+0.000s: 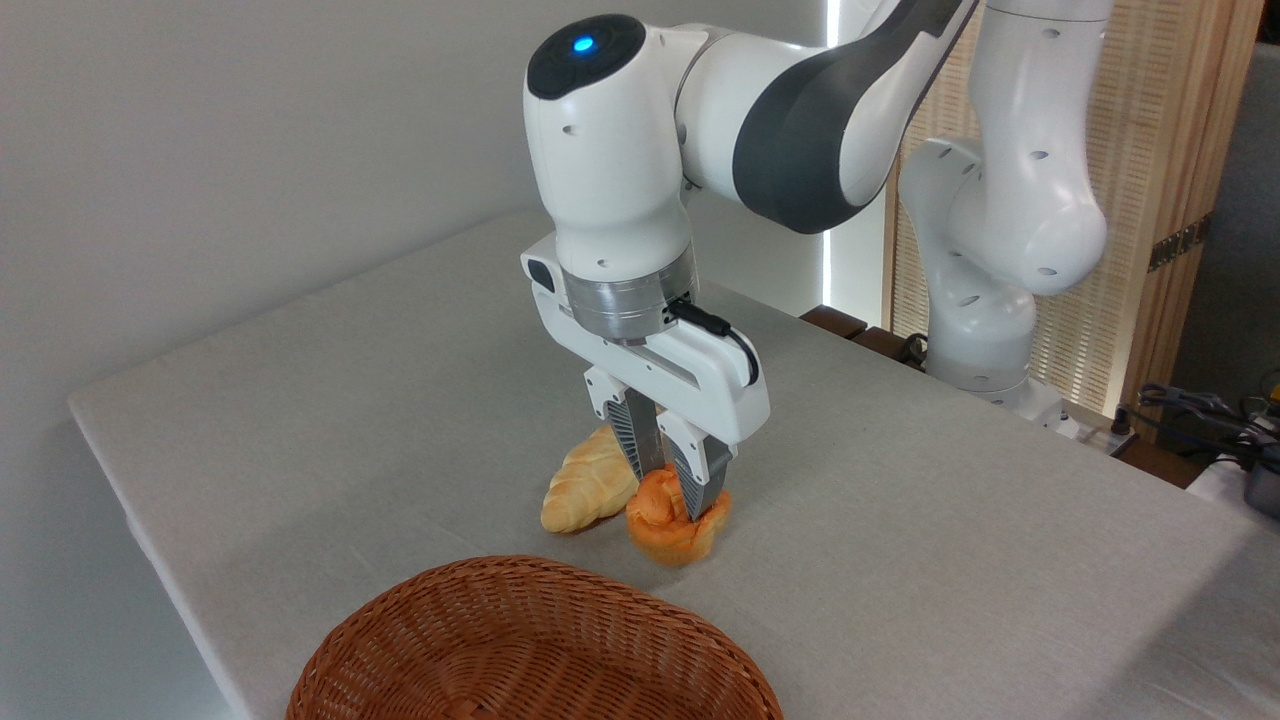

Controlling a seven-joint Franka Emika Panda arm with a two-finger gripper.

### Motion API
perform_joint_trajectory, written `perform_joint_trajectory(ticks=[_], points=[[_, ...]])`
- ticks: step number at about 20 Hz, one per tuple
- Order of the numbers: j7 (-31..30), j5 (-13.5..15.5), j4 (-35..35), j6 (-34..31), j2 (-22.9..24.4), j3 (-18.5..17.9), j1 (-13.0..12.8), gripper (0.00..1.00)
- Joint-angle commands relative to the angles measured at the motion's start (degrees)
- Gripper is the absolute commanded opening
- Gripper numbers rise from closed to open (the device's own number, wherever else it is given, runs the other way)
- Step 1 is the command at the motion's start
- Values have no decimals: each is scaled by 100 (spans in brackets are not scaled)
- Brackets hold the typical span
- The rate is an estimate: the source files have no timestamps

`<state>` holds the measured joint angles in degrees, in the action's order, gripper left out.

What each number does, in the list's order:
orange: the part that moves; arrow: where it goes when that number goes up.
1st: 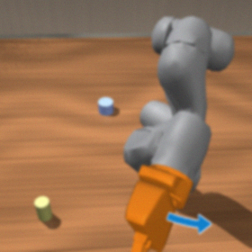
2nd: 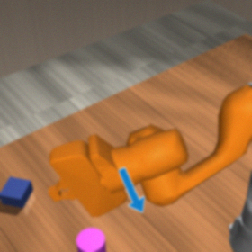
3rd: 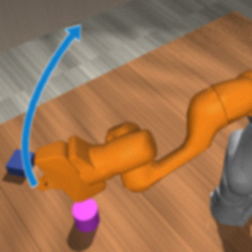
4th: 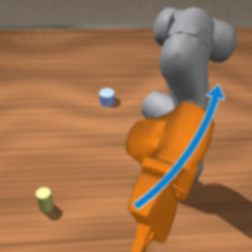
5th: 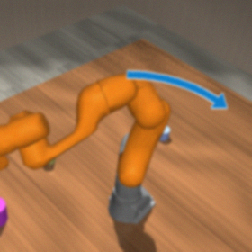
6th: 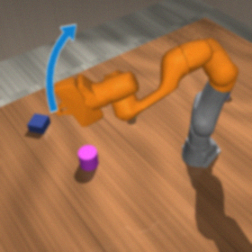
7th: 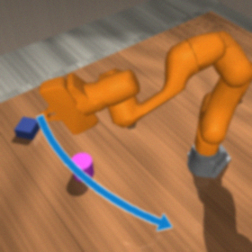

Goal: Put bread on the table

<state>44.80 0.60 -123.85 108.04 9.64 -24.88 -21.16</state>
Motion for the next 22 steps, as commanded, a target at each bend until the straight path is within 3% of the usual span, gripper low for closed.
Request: perform_joint_trajectory(ticks=[1,6,14,17,22], points=[[90,20,-8,24,-67,-26,-143,100],[82,28,97,94,-67,-17,-143,100],[-463,-42,1810,60,-155,431,-143,100],[-507,-322,1864,-37,-260,448,-143,100],[-709,-271,1873,-178,-331,440,-143,100]])
